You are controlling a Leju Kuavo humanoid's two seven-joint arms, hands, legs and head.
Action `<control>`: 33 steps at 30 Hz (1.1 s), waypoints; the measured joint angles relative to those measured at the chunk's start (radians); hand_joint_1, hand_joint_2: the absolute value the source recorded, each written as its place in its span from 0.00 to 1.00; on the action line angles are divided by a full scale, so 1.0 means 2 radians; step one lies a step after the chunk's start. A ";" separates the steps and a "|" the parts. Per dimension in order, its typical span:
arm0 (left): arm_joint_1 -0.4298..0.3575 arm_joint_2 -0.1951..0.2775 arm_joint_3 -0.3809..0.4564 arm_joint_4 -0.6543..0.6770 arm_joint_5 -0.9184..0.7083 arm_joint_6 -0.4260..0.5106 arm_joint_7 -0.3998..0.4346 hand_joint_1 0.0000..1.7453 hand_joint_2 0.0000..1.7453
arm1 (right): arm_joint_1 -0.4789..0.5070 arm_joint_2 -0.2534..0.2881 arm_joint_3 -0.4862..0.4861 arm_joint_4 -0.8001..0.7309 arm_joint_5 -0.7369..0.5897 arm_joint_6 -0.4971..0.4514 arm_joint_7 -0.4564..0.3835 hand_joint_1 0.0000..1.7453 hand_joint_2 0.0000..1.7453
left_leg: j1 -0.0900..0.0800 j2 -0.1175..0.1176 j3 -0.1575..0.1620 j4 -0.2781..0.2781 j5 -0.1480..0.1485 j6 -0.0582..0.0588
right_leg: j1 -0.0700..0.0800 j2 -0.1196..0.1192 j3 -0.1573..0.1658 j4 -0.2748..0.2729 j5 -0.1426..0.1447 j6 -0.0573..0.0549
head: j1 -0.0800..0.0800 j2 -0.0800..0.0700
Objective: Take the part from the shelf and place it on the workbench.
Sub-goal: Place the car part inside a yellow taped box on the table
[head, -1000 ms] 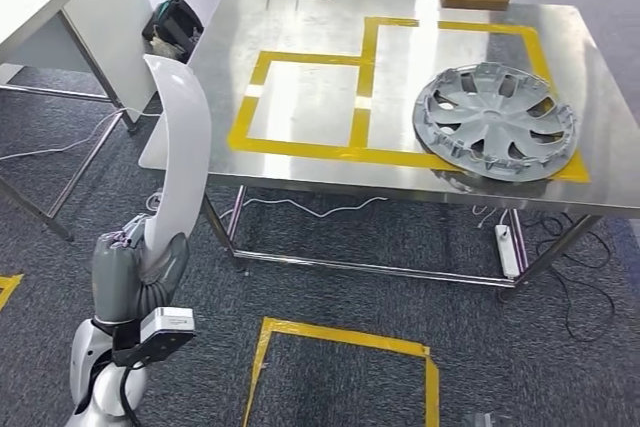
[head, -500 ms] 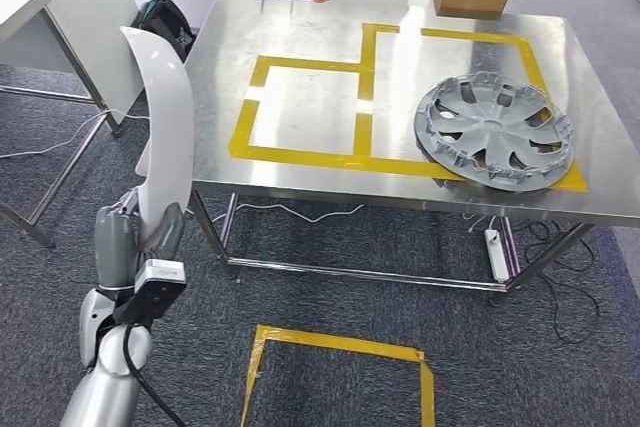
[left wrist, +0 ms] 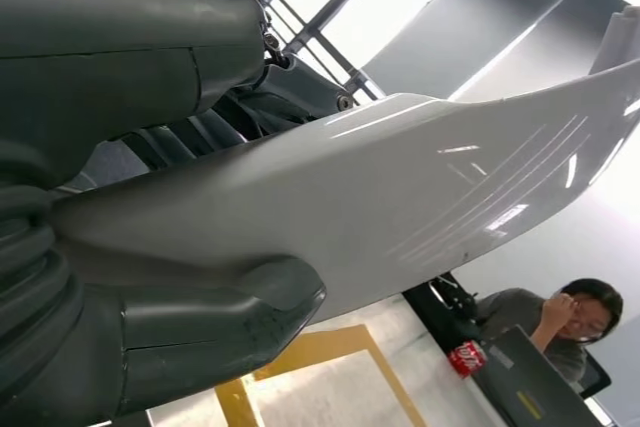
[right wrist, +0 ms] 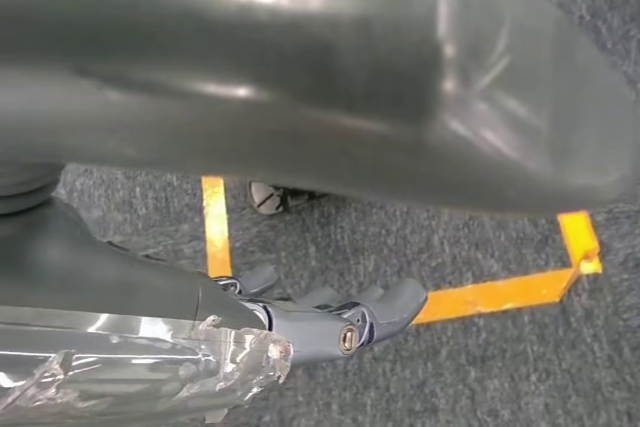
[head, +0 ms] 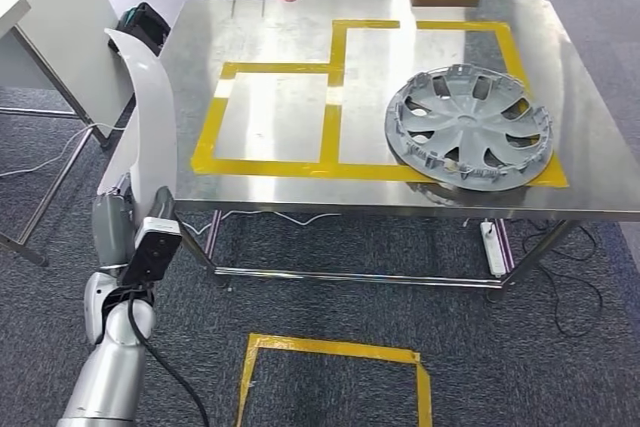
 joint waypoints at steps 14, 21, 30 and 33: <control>-0.022 0.000 0.037 0.045 0.011 -0.006 0.000 1.00 1.00 | -0.004 0.025 -0.011 -0.001 0.006 -0.039 0.009 0.00 0.00 | 0.003 0.000 0.005 -0.010 0.003 -0.038 | 0.002 0.000 0.003 -0.003 0.002 -0.007 | 0.001 0.000; -0.039 -0.001 0.042 0.066 0.001 -0.012 0.005 1.00 1.00 | -0.001 0.020 -0.011 -0.001 0.028 -0.006 0.013 0.00 0.00 | 0.000 0.000 0.004 -0.005 0.001 -0.028 | -0.001 0.001 0.006 -0.009 0.007 0.000 | 0.000 0.000; -0.057 -0.002 0.049 0.091 -0.005 -0.012 0.009 1.00 1.00 | 0.003 0.008 -0.010 -0.002 0.040 0.005 0.021 0.00 0.00 | 0.008 0.001 0.020 -0.021 -0.001 -0.014 | -0.004 -0.002 -0.062 0.107 -0.026 0.020 | 0.003 0.000; -0.055 -0.002 0.052 0.099 -0.005 -0.012 0.009 1.00 1.00 | 0.006 0.006 -0.010 -0.002 0.042 0.005 0.021 0.00 0.00 | 0.016 0.001 0.035 -0.021 -0.013 -0.025 | -0.012 -0.004 -0.068 0.091 0.003 0.032 | 0.003 0.000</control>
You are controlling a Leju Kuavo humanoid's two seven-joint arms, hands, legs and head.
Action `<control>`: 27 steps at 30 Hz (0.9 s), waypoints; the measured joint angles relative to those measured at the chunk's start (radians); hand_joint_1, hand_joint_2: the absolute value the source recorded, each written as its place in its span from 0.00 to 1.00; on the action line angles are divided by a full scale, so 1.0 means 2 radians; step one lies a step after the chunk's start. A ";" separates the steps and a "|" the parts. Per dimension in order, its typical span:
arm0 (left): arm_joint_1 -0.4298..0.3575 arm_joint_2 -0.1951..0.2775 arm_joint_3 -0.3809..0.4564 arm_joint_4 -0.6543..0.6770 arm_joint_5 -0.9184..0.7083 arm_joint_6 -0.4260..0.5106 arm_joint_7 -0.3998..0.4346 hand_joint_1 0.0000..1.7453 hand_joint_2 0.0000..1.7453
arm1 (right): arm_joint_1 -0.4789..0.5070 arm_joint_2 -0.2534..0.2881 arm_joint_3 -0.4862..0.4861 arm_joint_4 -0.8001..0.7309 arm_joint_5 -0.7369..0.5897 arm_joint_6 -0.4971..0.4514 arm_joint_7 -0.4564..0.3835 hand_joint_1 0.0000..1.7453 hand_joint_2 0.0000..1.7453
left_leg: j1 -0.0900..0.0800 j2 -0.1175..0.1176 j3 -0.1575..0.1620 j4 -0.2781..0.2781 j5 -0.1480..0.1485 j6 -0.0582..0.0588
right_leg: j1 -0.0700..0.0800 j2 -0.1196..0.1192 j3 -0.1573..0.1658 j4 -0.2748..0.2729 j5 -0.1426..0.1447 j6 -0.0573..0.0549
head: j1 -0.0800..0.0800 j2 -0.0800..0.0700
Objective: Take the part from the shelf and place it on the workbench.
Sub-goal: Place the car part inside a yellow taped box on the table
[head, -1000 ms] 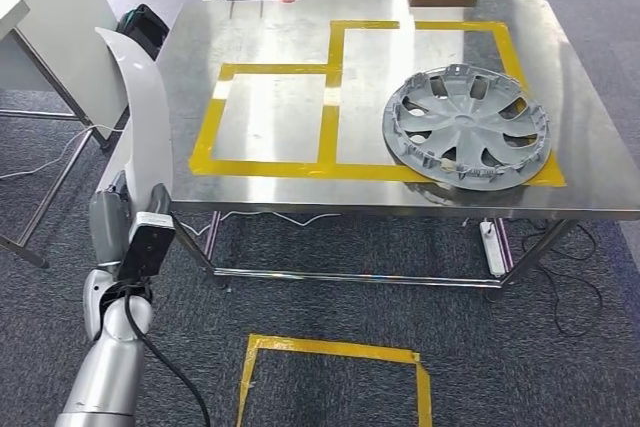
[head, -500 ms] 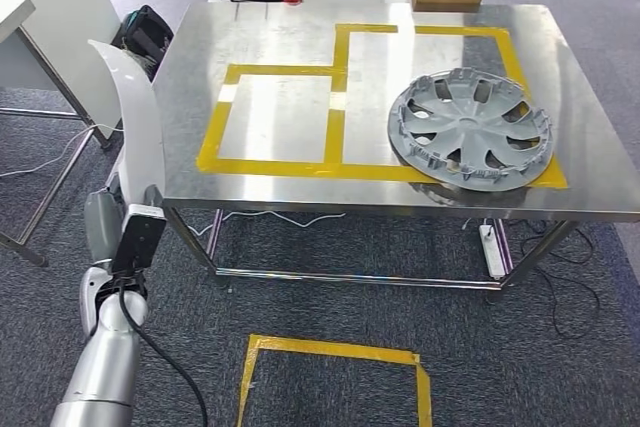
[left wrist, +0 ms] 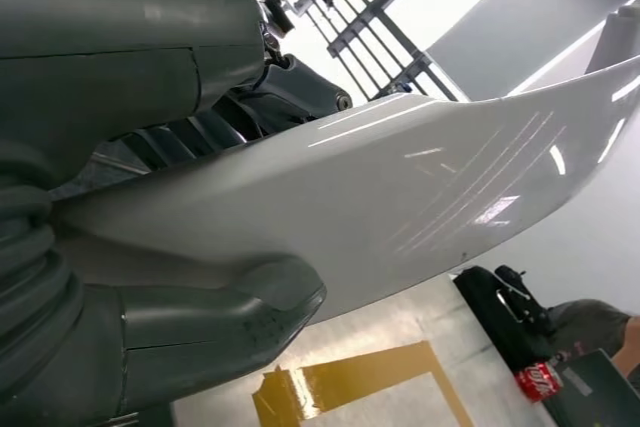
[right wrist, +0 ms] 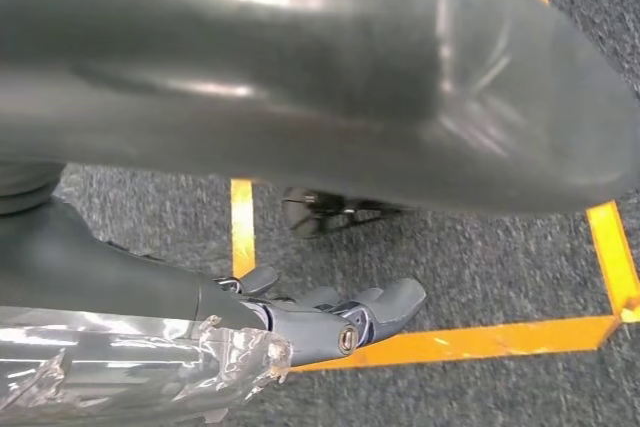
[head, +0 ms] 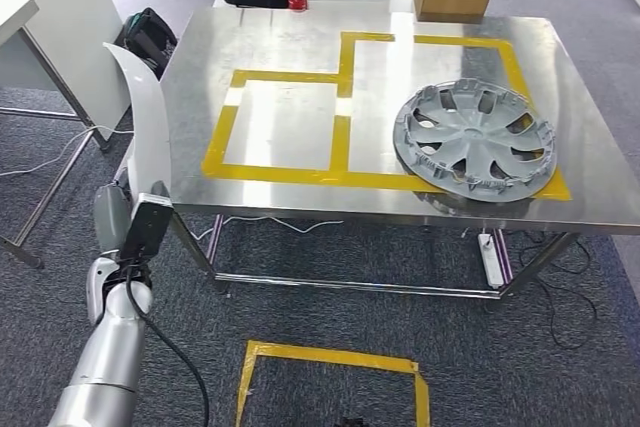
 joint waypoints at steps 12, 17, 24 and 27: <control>0.006 -0.003 0.005 0.007 0.000 0.000 0.000 1.00 1.00 | 0.005 -0.004 0.000 0.000 0.013 0.001 0.006 0.00 0.00 | 0.001 -0.002 -0.096 0.166 -0.017 -0.028 | 0.004 0.007 0.095 -0.104 -0.023 -0.043 | -0.004 0.000; 0.013 0.001 0.009 0.008 0.005 0.001 0.000 1.00 1.00 | 0.010 -0.004 0.000 0.001 0.019 0.001 0.011 0.00 0.00 | -0.024 -0.004 -0.144 0.097 -0.009 0.007 | 0.014 0.018 0.157 -0.129 -0.049 -0.047 | -0.006 0.000; 0.011 -0.002 0.014 0.010 0.001 0.013 0.002 1.00 1.00 | 0.002 -0.006 0.000 0.001 0.026 -0.001 0.013 0.00 0.00 | -0.034 -0.016 -0.134 0.022 0.105 0.021 | 0.026 0.016 0.188 -0.115 -0.109 -0.042 | -0.004 0.000; 0.009 -0.003 0.014 0.012 -0.015 0.028 0.010 1.00 1.00 | -0.004 -0.007 0.000 0.000 0.029 -0.002 0.014 0.00 0.00 | -0.033 -0.014 -0.120 0.022 0.090 0.026 | 0.025 0.002 0.126 -0.013 -0.149 -0.034 | -0.002 0.000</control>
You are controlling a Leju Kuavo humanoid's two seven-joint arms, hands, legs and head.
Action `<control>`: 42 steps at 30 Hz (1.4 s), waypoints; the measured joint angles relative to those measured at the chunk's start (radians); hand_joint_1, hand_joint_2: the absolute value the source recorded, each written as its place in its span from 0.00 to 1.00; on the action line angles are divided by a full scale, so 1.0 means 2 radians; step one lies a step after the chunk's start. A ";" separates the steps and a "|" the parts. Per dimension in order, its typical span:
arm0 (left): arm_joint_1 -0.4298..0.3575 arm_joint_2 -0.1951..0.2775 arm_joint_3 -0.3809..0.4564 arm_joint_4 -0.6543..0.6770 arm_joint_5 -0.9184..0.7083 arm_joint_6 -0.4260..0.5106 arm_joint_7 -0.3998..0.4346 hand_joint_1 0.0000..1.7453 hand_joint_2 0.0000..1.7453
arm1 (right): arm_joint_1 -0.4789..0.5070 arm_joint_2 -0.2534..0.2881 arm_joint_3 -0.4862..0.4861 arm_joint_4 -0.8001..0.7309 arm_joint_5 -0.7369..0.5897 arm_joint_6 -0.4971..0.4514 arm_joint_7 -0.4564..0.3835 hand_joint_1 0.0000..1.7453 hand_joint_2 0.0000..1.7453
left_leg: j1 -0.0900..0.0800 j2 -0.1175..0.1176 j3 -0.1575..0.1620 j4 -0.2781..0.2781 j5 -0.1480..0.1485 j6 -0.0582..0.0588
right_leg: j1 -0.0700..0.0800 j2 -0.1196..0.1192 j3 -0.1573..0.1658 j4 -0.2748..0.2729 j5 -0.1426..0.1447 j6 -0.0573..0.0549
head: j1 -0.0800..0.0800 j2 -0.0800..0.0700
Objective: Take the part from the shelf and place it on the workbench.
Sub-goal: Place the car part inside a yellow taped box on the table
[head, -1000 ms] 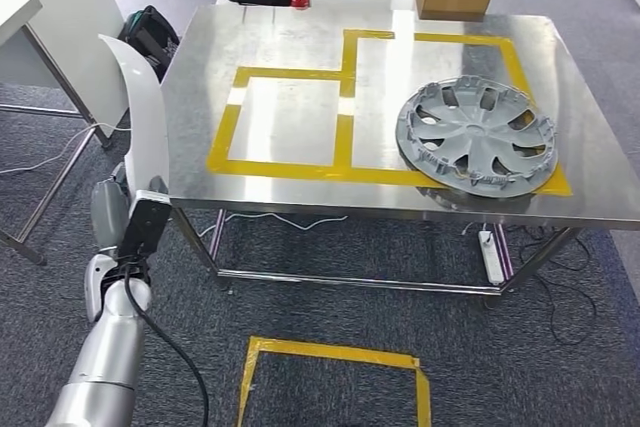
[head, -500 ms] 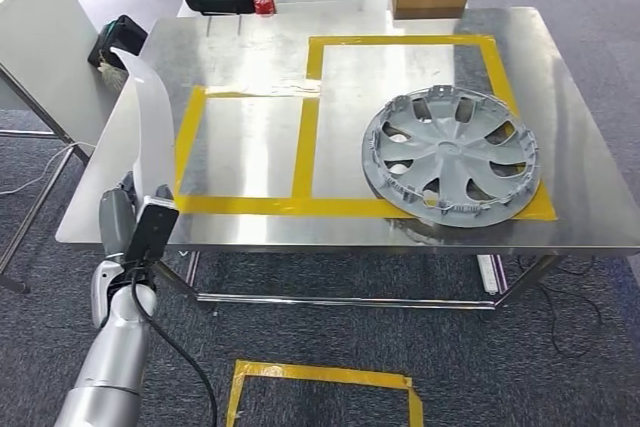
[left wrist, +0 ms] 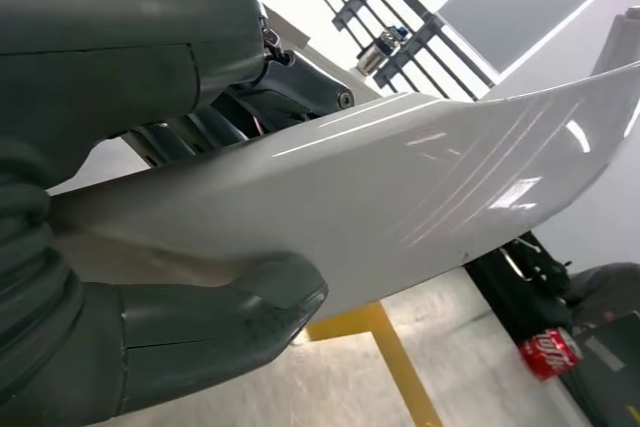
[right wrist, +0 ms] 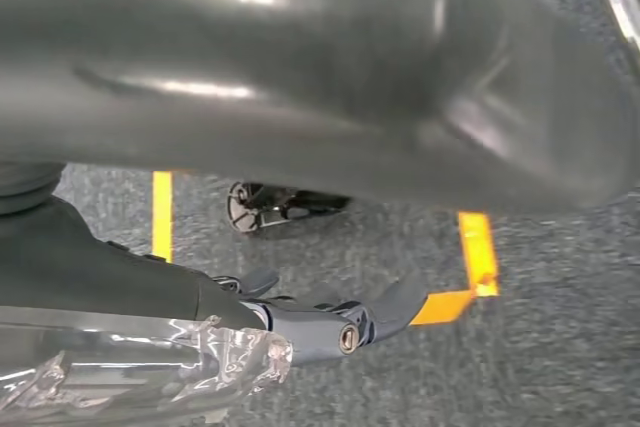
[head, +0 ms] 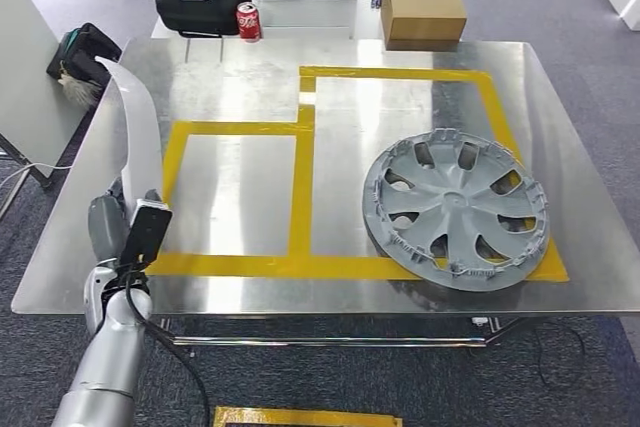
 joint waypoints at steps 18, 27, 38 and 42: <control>-0.029 0.022 -0.031 0.088 -0.235 0.054 0.054 1.00 1.00 | -0.001 0.000 0.001 0.000 0.036 0.003 0.013 0.00 0.00 | -0.003 0.000 0.046 -0.005 -0.040 -0.003 | 0.002 0.007 -0.025 -0.096 0.127 -0.011 | -0.003 0.000; -0.035 0.030 -0.081 0.128 -0.365 0.061 0.130 0.00 1.00 | -0.002 -0.001 0.003 0.000 0.044 0.005 0.014 0.00 0.00 | -0.003 0.000 0.048 -0.005 -0.039 -0.007 | 0.002 0.006 -0.023 -0.096 0.128 -0.013 | -0.003 0.000; -0.047 0.040 -0.113 0.158 -0.354 0.049 0.147 0.00 0.00 | -0.003 0.000 0.003 0.000 0.049 0.006 0.015 0.00 0.00 | -0.006 0.000 0.049 -0.004 -0.040 -0.003 | 0.000 0.006 -0.020 -0.099 0.129 -0.009 | -0.003 0.000; -0.048 0.036 -0.105 0.157 -0.310 0.054 0.125 0.00 0.00 | -0.004 -0.001 0.003 0.001 0.049 0.005 0.013 0.00 0.00 | 0.000 0.002 0.063 -0.024 -0.033 0.006 | 0.001 0.005 -0.025 -0.084 0.117 -0.001 | -0.001 0.000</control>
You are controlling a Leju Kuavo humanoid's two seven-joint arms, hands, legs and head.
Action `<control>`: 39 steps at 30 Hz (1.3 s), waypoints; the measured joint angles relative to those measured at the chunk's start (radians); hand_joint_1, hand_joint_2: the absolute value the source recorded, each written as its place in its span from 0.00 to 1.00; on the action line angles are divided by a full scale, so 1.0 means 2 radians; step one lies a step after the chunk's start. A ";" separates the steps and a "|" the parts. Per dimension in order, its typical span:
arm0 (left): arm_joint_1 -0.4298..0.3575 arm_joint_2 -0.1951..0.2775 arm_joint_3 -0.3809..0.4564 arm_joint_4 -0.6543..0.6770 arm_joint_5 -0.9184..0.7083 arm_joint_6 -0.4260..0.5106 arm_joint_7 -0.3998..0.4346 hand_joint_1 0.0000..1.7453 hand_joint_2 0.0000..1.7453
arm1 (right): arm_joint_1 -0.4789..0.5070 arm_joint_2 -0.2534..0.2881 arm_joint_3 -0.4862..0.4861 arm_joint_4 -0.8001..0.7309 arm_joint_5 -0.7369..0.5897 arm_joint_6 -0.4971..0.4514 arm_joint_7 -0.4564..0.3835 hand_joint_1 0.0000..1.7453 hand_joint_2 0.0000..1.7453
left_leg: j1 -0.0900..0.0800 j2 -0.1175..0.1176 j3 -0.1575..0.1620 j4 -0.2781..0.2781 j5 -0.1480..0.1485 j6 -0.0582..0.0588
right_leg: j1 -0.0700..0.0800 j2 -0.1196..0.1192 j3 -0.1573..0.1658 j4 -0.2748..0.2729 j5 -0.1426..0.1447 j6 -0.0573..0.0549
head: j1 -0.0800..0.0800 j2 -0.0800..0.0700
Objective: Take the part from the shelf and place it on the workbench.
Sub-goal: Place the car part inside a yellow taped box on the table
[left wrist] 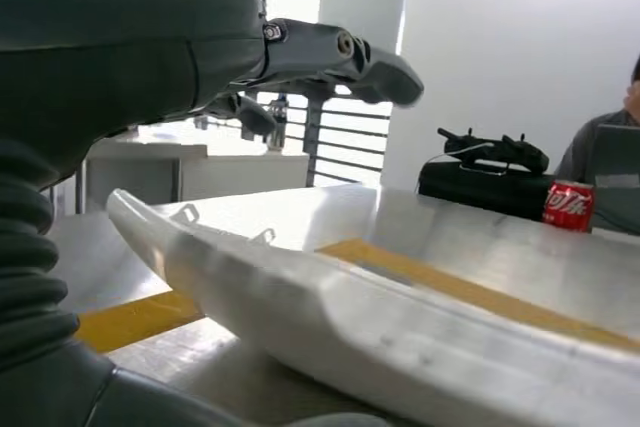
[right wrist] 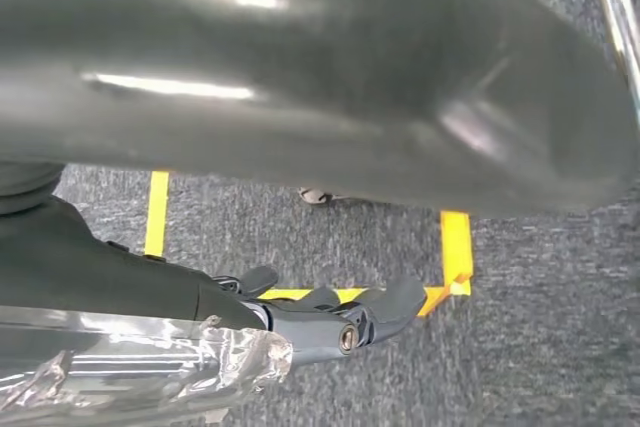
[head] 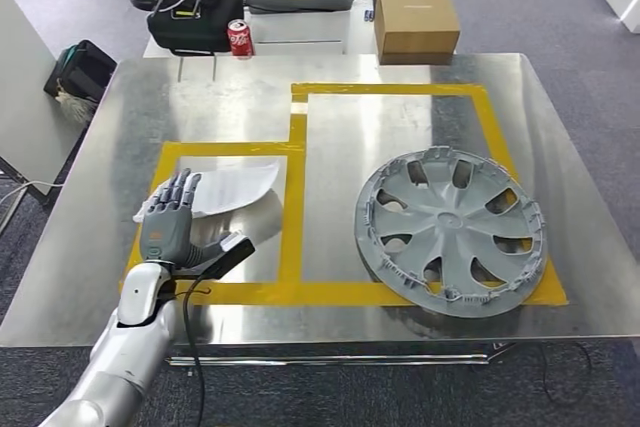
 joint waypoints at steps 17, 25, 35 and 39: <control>0.084 0.009 0.067 -0.170 0.248 -0.024 -0.140 0.00 0.00 | -0.002 0.003 0.000 0.003 0.008 -0.009 0.004 0.00 0.00 | 0.016 0.002 -0.038 0.101 -0.071 -0.041 | -0.023 -0.003 -0.024 0.011 0.022 -0.003 | 0.001 0.000; 0.105 0.020 0.107 -0.221 0.295 -0.028 -0.162 0.00 0.00 | -0.003 0.003 -0.001 0.003 0.012 -0.011 0.000 0.00 0.00 | 0.009 0.002 0.018 0.049 -0.056 -0.027 | -0.015 -0.003 -0.058 0.010 0.053 -0.003 | 0.000 0.000; 0.109 0.024 0.196 -0.204 0.429 -0.051 -0.213 0.00 0.00 | 0.001 0.003 -0.002 0.003 0.029 -0.006 0.002 0.00 0.00 | 0.007 -0.001 -0.017 0.026 -0.009 -0.009 | -0.014 -0.006 -0.090 0.142 -0.041 0.015 | -0.002 0.000; 0.108 0.024 0.249 -0.161 0.512 -0.088 -0.233 0.00 0.00 | 0.000 0.002 -0.002 0.003 0.037 -0.006 0.003 0.00 0.00 | 0.004 -0.013 -0.040 0.027 0.011 -0.013 | -0.009 0.012 -0.001 0.060 -0.015 0.002 | -0.002 0.000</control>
